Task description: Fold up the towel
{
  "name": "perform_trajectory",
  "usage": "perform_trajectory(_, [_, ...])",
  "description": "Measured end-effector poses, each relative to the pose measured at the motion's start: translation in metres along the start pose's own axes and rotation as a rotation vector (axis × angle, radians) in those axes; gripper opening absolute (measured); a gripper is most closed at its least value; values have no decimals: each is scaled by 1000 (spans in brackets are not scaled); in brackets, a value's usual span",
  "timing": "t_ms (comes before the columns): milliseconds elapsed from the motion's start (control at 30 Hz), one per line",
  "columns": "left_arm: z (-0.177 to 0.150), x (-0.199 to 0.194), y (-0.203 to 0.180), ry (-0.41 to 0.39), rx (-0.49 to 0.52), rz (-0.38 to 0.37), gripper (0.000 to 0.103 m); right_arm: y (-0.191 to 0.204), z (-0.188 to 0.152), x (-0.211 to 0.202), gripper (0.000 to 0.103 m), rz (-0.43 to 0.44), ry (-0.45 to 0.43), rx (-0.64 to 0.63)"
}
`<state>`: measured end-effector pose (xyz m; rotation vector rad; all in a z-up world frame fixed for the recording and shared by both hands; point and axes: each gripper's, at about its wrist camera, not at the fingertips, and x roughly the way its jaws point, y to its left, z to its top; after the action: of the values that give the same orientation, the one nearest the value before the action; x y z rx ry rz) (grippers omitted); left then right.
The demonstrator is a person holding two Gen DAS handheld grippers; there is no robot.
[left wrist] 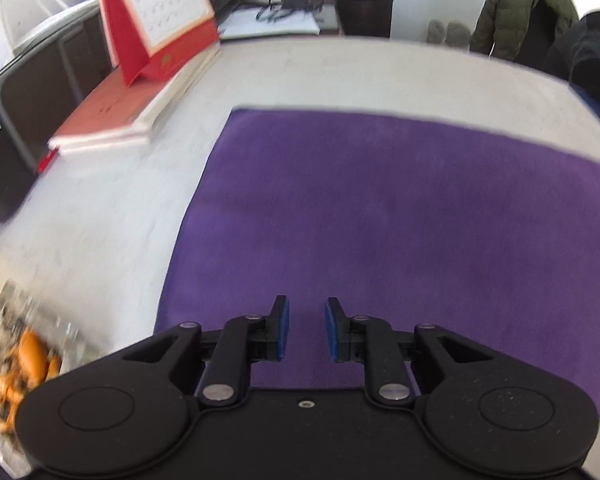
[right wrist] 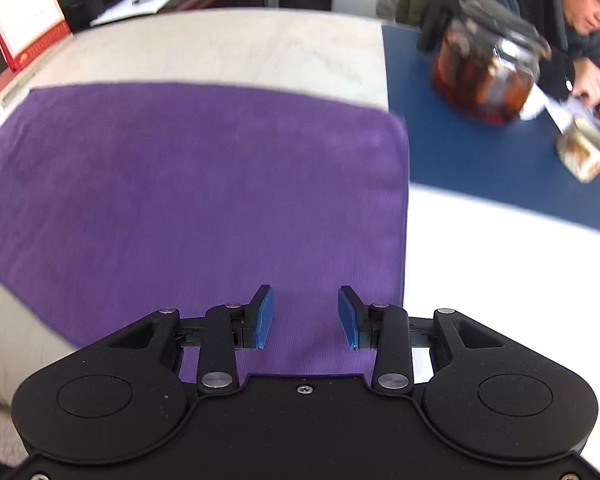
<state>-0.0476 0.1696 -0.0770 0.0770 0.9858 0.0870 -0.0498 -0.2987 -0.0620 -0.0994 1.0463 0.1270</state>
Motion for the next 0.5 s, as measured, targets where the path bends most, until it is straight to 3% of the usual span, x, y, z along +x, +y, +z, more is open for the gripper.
perform_trajectory(167, [-14,-10,2,19,-56,20,19,4,9,23,35,20,21,-59])
perform_trajectory(500, [-37,-27,2,49,-147,28,20,-9,13,33,48,82,21,-120])
